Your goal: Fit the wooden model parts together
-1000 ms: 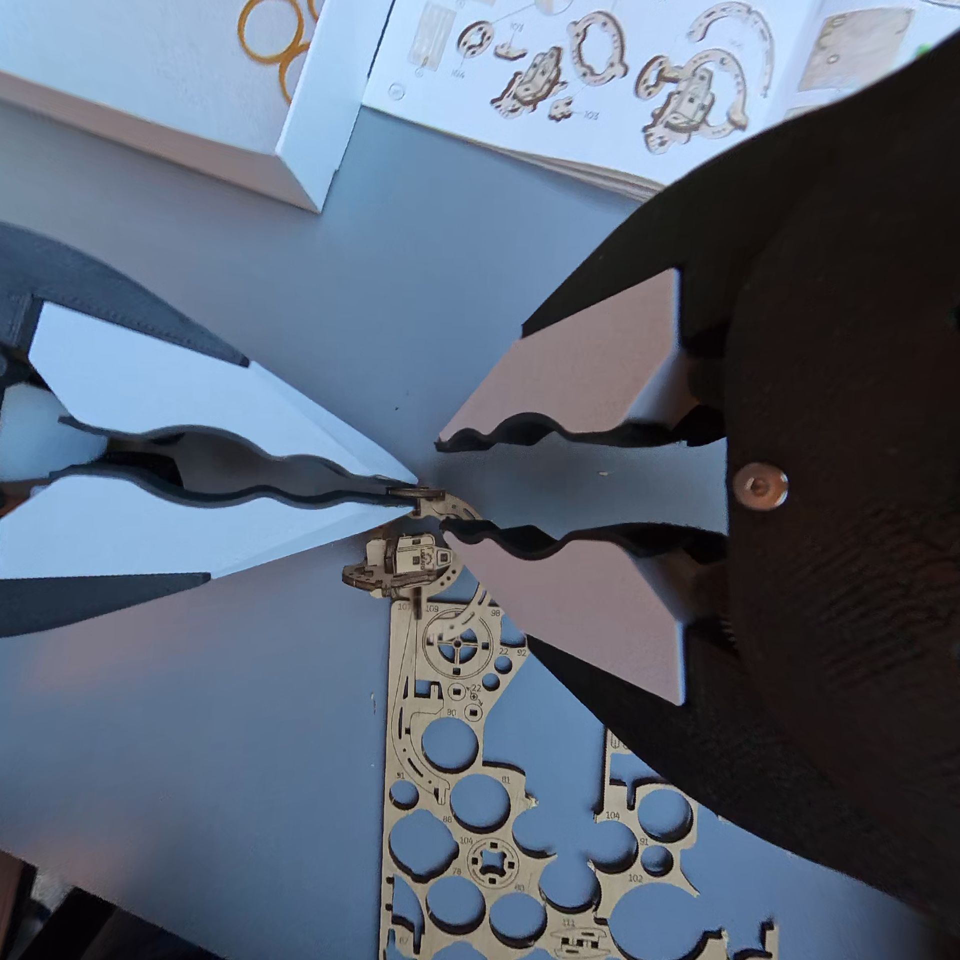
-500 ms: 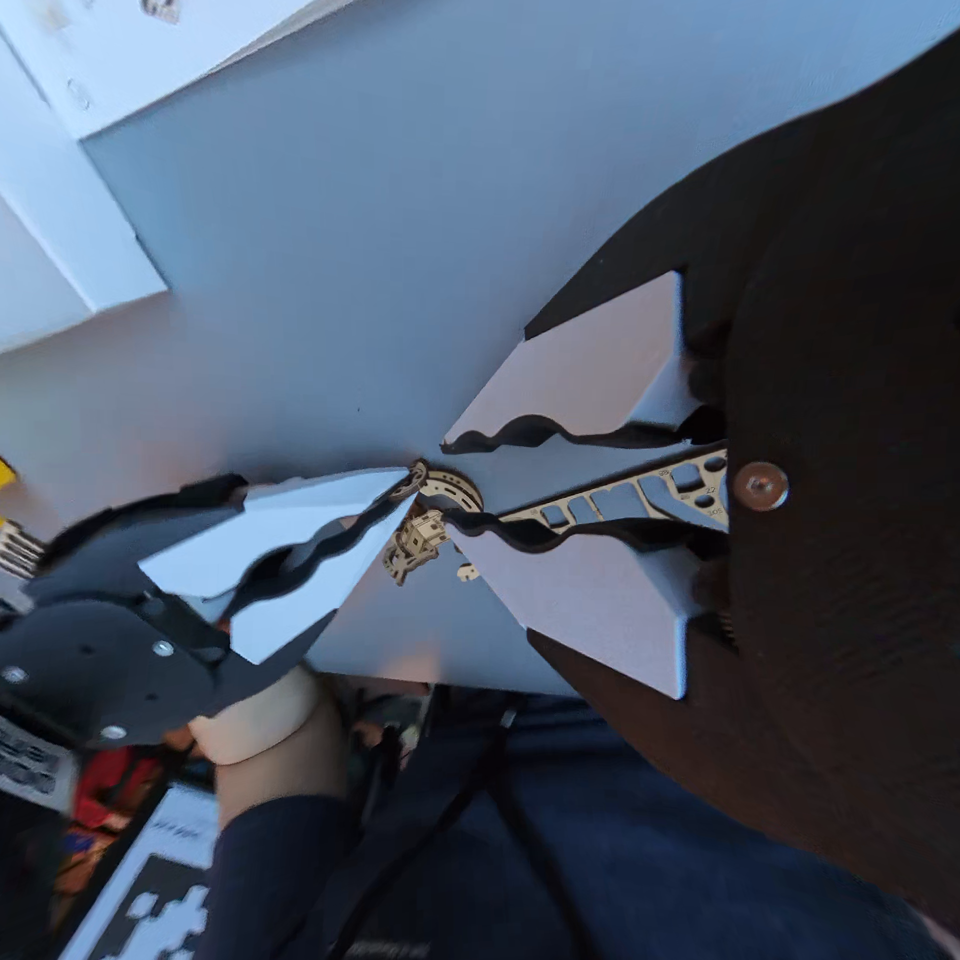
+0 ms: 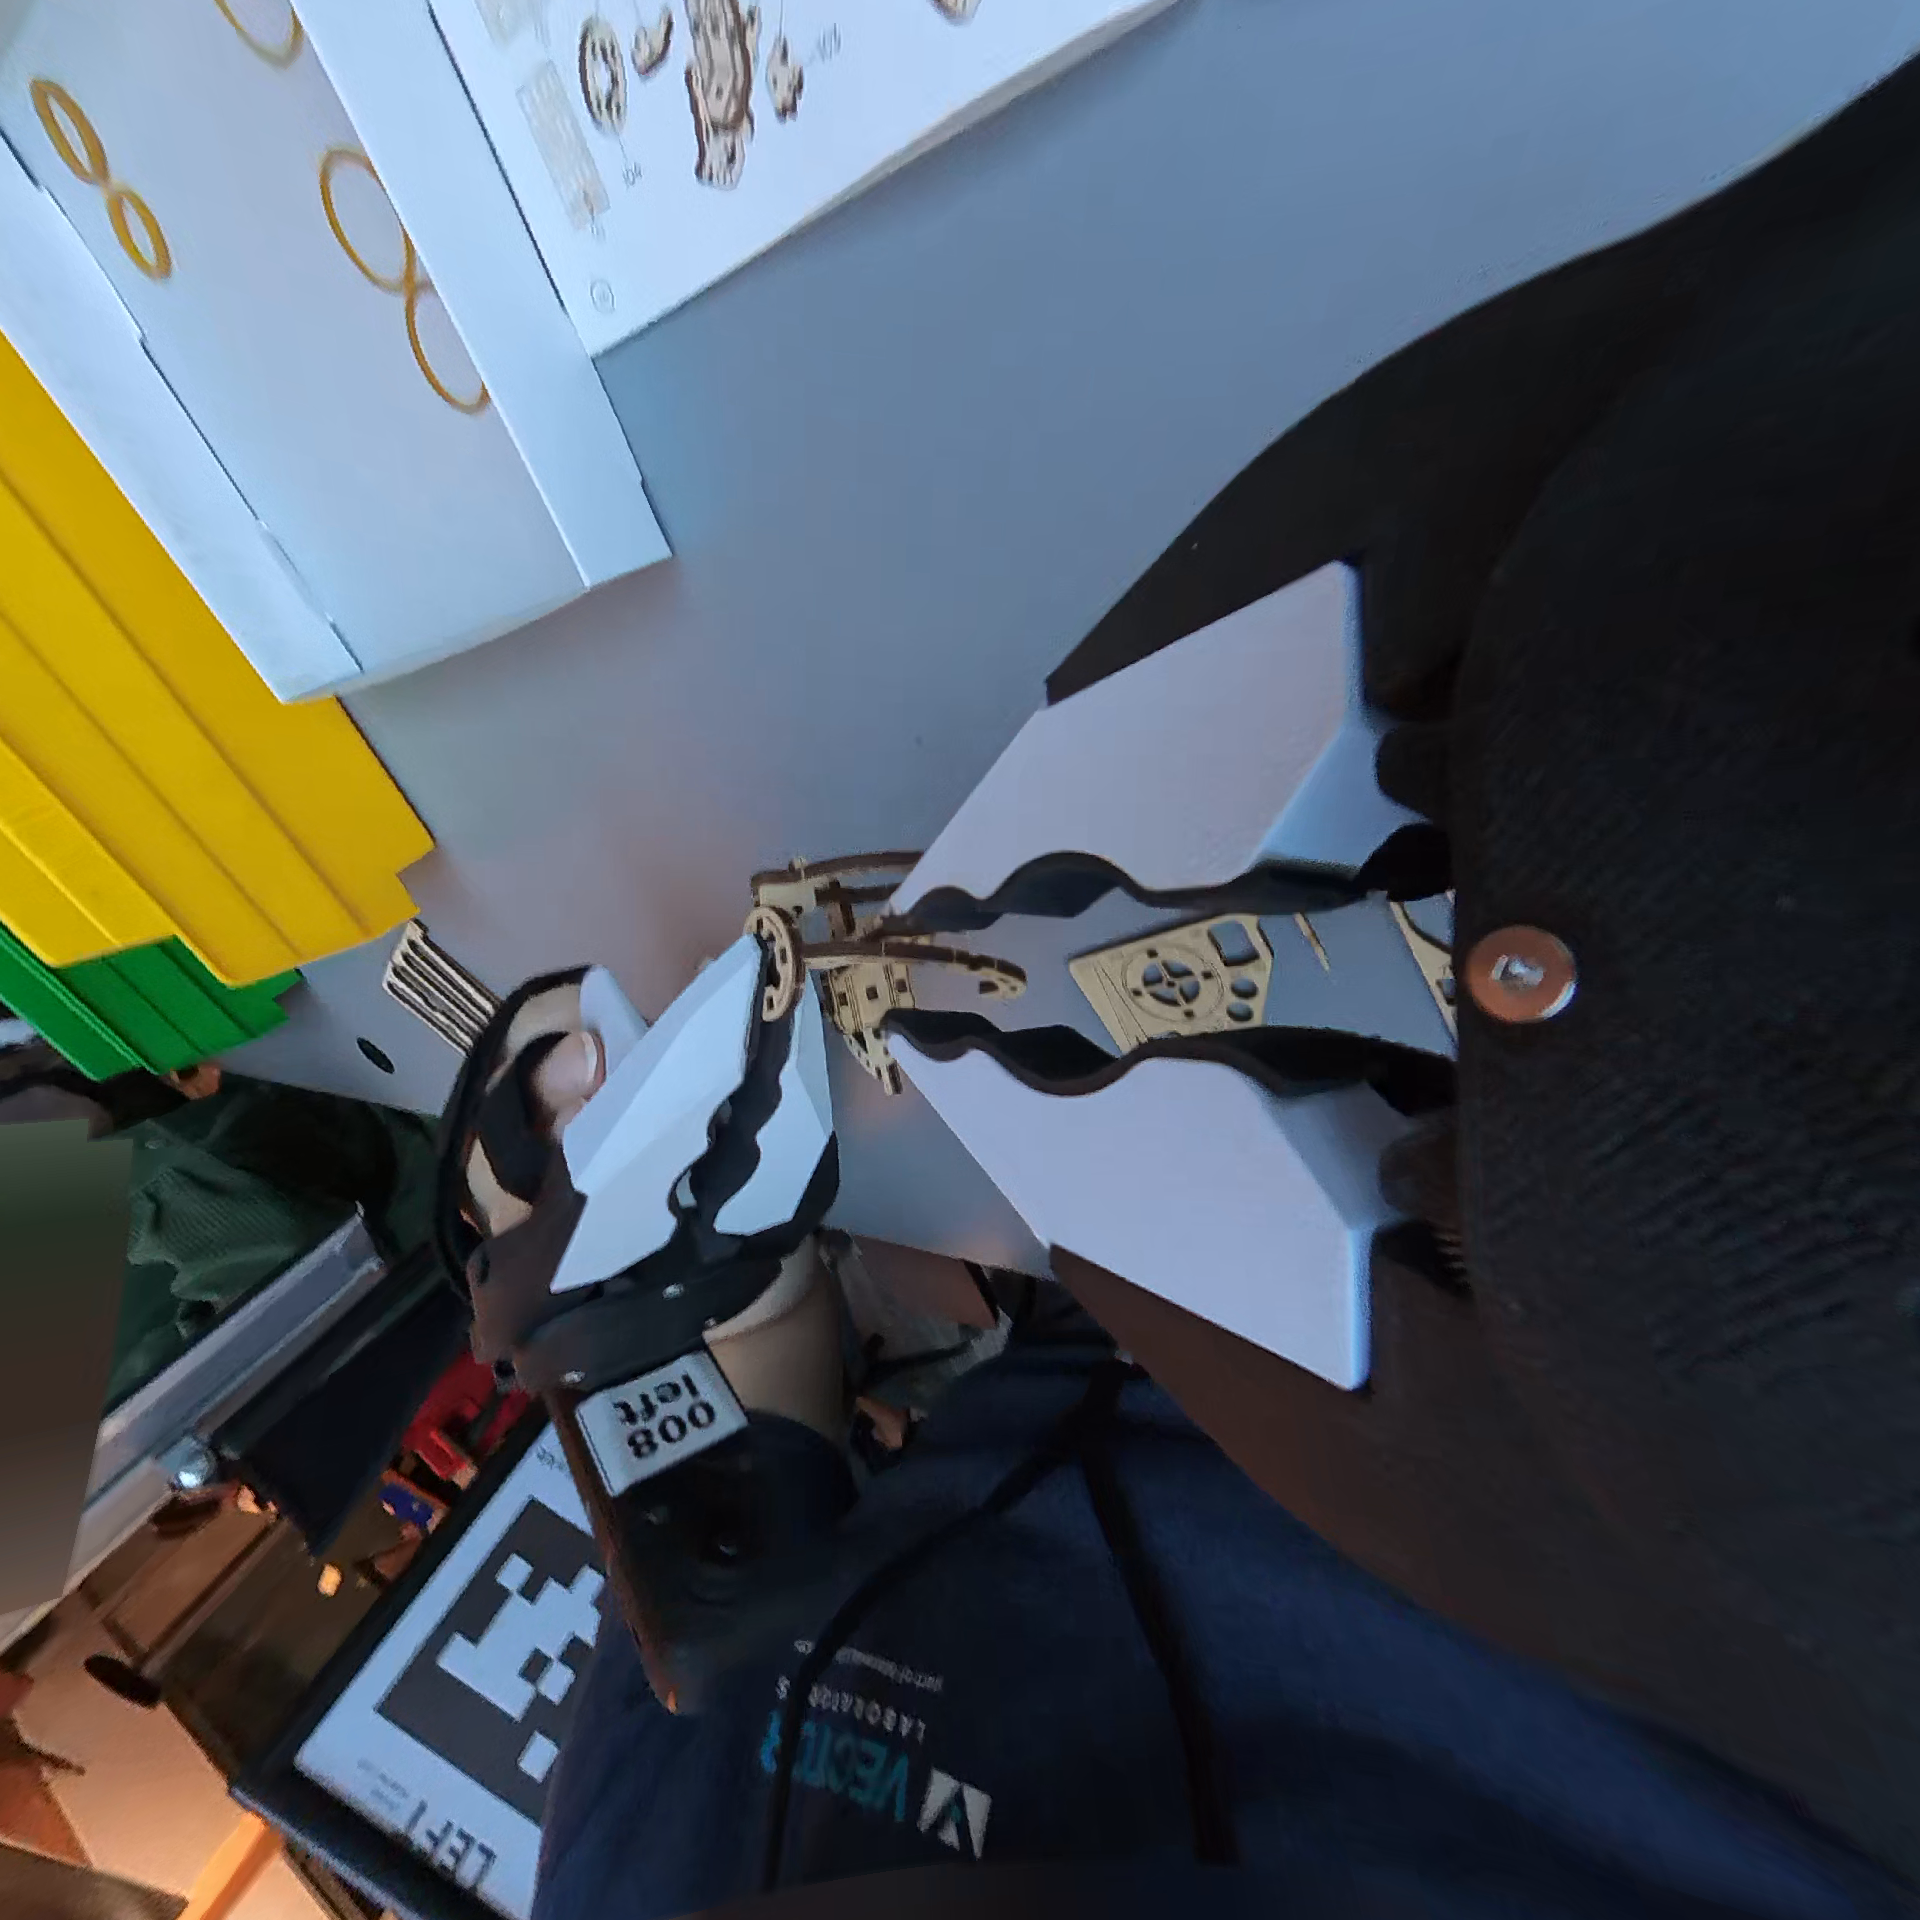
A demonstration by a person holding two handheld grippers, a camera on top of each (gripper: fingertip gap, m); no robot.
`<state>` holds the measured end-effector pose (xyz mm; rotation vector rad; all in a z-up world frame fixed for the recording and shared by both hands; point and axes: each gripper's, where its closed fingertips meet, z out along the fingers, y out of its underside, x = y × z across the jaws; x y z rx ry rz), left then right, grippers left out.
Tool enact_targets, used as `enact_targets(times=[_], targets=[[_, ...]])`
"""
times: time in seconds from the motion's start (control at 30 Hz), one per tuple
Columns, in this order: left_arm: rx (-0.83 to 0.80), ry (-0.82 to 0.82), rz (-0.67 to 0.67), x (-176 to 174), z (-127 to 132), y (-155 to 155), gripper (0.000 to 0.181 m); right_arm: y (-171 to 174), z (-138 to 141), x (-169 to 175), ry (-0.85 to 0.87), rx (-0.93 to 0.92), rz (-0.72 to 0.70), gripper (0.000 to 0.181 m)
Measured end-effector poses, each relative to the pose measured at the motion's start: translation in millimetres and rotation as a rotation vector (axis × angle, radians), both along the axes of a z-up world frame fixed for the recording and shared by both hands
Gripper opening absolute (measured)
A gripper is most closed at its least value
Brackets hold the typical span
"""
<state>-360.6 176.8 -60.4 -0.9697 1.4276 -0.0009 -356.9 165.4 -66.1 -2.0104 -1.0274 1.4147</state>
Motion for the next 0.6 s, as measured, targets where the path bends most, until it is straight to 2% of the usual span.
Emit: enact_targets(times=[0.4,0.6], targets=[[0.084,-0.049,-0.043,0,12,-11,0.001,-7,10,-7,0.096,0.106,0.062,0.001],[0.042,-0.088,-0.052,-2,13,-11,0.018,-7,11,-7,0.065,0.245,0.059,0.000]])
